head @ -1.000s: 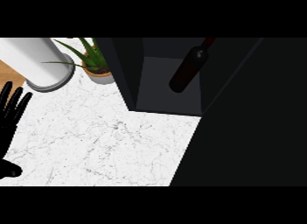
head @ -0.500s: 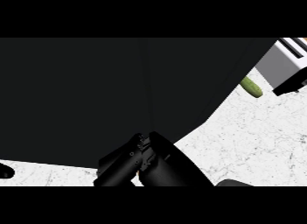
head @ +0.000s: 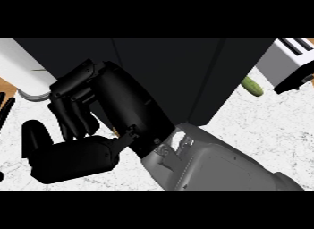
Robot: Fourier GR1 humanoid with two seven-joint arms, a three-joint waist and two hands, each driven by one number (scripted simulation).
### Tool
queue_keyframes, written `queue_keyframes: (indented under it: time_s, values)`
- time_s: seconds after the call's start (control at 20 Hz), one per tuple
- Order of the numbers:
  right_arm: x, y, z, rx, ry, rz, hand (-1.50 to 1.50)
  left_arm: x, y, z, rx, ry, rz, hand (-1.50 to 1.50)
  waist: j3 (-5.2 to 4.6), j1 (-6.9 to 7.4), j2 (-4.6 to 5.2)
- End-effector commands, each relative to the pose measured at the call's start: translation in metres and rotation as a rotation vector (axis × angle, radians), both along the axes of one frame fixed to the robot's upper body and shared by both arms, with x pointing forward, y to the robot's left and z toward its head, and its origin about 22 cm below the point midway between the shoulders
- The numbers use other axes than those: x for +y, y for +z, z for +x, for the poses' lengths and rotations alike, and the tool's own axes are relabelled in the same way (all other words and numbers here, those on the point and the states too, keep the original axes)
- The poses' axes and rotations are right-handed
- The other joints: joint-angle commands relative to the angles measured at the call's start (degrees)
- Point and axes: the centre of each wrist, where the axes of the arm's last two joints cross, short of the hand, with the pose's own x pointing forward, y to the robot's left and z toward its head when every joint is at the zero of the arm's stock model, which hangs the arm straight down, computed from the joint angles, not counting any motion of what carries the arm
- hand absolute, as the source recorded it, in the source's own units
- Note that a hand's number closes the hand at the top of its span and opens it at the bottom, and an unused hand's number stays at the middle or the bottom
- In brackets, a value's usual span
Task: Pick up the wine, place it into the cabinet and close the cabinet
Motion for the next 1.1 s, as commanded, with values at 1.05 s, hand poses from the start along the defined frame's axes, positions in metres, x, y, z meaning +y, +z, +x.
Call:
queue_keyframes:
  time_s: [1.05]
  values:
    - [-0.074,-0.059,0.12,0.046,-0.161,-0.05,1.5,0.0,0.003,0.007,-0.001,-0.011,-0.006,-1.5,0.11,-0.6,0.06]
